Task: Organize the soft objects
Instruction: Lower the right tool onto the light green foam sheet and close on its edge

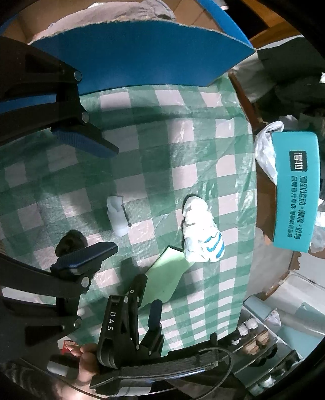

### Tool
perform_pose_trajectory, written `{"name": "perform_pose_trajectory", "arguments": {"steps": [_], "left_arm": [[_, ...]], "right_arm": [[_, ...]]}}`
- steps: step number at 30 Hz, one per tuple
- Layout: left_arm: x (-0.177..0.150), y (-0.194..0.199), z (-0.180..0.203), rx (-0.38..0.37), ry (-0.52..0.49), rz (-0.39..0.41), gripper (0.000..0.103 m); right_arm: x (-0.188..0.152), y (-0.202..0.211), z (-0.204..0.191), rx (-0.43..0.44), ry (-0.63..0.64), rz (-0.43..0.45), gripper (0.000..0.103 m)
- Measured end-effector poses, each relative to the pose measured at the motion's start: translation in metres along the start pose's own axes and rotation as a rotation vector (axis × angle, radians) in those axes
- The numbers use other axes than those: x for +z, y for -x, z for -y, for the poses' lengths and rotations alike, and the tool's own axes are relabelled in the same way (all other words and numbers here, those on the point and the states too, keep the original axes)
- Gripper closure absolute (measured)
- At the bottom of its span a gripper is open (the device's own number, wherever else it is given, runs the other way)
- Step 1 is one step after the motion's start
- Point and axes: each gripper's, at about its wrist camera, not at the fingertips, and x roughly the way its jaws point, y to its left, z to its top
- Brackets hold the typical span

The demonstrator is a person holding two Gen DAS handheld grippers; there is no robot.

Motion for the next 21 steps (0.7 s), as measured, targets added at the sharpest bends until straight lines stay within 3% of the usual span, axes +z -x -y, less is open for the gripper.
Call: {"name": "perform_pose_trajectory", "arguments": {"steps": [14,21], "left_arm": [[0.000,-0.010,0.001,-0.012,0.001,-0.026,0.030],[0.001,-0.009,0.000,-0.015,0.011,-0.028,0.030]], "right_arm": [[0.006,-0.019,-0.001,-0.074,0.078,0.014,0.034],[0.002,-0.022,-0.006,-0.063,0.085,0.031,0.037]]}}
